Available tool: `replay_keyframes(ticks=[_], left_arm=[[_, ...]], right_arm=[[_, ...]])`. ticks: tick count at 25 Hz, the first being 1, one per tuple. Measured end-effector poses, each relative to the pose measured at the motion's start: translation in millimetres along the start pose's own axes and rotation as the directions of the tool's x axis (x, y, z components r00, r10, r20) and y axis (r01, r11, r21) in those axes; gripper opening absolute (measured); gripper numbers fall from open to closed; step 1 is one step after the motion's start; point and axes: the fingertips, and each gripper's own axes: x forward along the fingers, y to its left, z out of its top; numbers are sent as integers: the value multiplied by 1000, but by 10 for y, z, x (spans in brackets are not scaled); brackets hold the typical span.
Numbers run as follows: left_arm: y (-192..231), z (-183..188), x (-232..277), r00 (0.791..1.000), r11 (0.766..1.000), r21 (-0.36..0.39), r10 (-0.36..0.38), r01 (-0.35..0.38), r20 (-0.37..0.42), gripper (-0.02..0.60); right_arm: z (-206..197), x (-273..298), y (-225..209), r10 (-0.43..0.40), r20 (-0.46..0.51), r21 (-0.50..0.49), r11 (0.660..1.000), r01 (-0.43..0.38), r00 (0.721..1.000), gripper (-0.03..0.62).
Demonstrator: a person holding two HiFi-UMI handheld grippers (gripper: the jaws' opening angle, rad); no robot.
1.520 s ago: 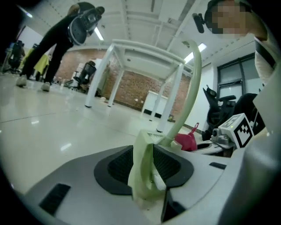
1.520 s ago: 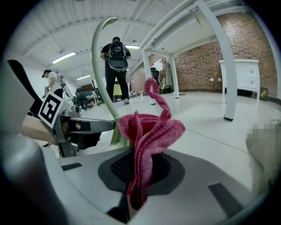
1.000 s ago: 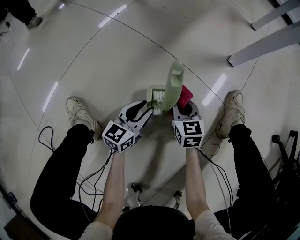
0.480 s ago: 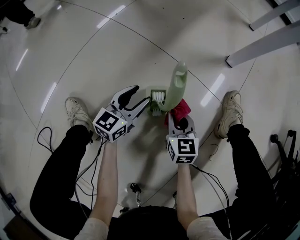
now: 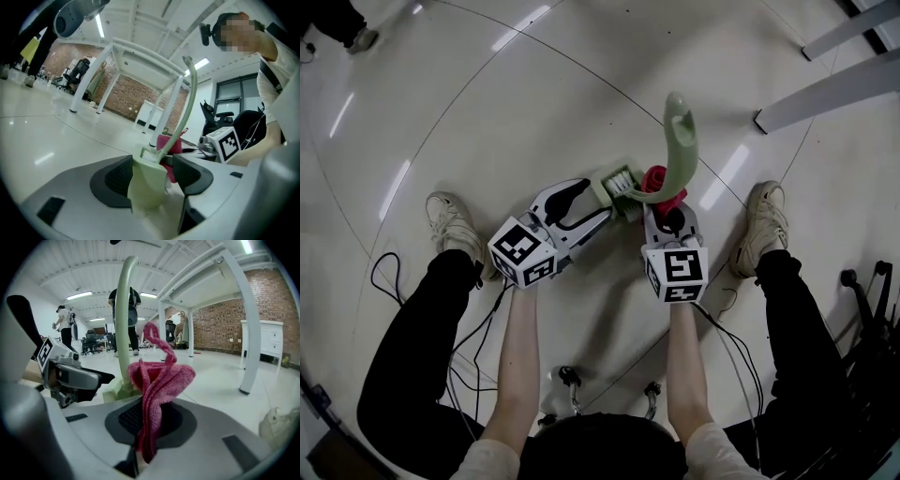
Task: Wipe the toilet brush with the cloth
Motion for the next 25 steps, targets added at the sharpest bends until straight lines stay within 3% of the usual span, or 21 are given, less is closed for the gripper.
replay_keyframes(ticks=[8,11,13,15,19,23,25], left_arm=[[-554,-236,34,999,998,-41,-37,36,-10,245],[-531,-121,-59,997,997,-69,46,-41,62,245],[-375,46,-212,985,991,-46,127,-123,115,245],[-161,141,-283,975,981,-2,191,-192,115,245],[67,243,-203,981,981,70,176,-181,80,245],[126,170,-39,990,989,59,137,-138,20,245],[88,123,-48,990,989,39,139,-140,22,245]], right_arm=[[269,392,272,182,-20,-217,959,-182,983,32],[299,374,226,138,-9,-194,971,-138,990,32],[315,313,143,102,1,-180,979,-100,995,32],[314,214,18,32,11,-169,985,-30,999,32],[193,-76,-322,-154,56,-16,988,155,987,32],[-87,-108,-382,-128,35,196,973,118,991,32],[-190,-51,-327,-97,22,246,965,89,995,32]])
